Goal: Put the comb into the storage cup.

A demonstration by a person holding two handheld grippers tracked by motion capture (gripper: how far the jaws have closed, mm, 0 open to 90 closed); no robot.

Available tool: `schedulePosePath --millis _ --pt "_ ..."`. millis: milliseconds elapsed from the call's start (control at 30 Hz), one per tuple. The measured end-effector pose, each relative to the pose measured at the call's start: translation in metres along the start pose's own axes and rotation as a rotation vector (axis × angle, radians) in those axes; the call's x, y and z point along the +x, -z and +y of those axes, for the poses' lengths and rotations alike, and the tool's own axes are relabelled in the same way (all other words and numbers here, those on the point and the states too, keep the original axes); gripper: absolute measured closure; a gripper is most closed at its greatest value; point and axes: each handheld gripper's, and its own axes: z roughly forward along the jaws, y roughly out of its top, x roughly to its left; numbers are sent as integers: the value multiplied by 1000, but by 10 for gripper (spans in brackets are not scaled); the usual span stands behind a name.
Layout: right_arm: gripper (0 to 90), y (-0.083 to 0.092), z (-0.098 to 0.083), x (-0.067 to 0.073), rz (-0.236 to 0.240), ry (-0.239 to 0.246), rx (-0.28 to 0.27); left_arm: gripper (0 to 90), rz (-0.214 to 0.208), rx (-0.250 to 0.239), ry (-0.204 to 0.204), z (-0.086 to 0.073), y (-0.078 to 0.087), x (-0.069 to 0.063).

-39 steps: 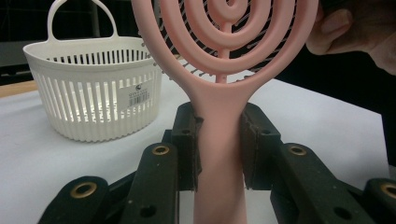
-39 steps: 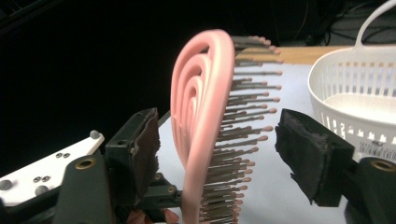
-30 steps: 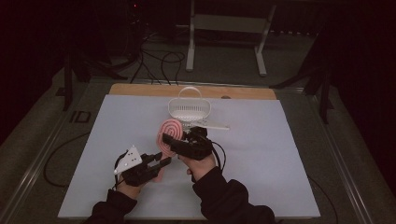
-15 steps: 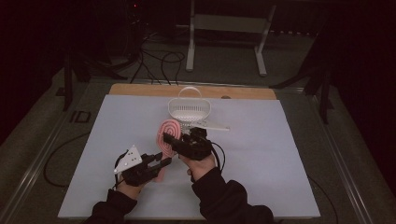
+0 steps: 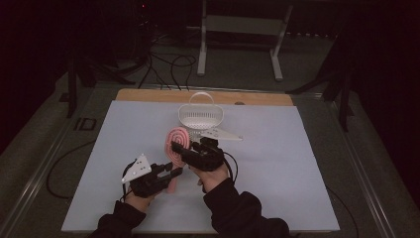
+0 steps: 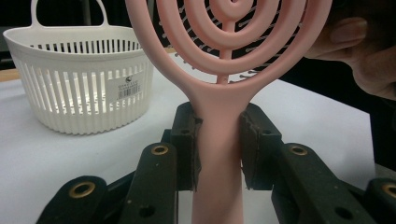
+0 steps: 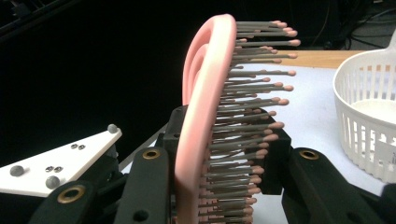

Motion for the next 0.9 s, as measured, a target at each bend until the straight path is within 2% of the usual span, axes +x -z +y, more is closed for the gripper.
schedulePosePath --millis 133,167,233,300,367,433,533,600,800,833,900 --pt "643 0 1 0 4 13 -2 693 -8 -3 20 1 0 0" --pt "644 0 1 1 12 15 -4 615 -6 5 21 1 -1 0" --pt "644 0 2 1 16 18 -6 592 -19 11 35 1 -2 1" --pt "644 0 3 3 11 32 -9 536 -21 24 34 1 -3 0" --pt "644 0 3 3 9 36 -10 518 -19 26 33 2 -3 -2" --pt "644 2 5 2 7 48 -19 414 -20 30 30 3 -3 -2" --pt "644 2 5 2 4 50 -20 388 -17 37 28 3 -4 -3" --pt "644 3 6 2 4 53 -22 310 -22 68 24 3 -5 -2" --pt "644 7 10 1 -2 67 -32 218 -24 89 16 3 -7 -3" --pt "644 8 12 -1 -4 70 -35 168 -20 92 15 4 -7 -3" --pt "644 10 15 -2 -1 74 -40 144 -30 106 24 4 -7 -1"
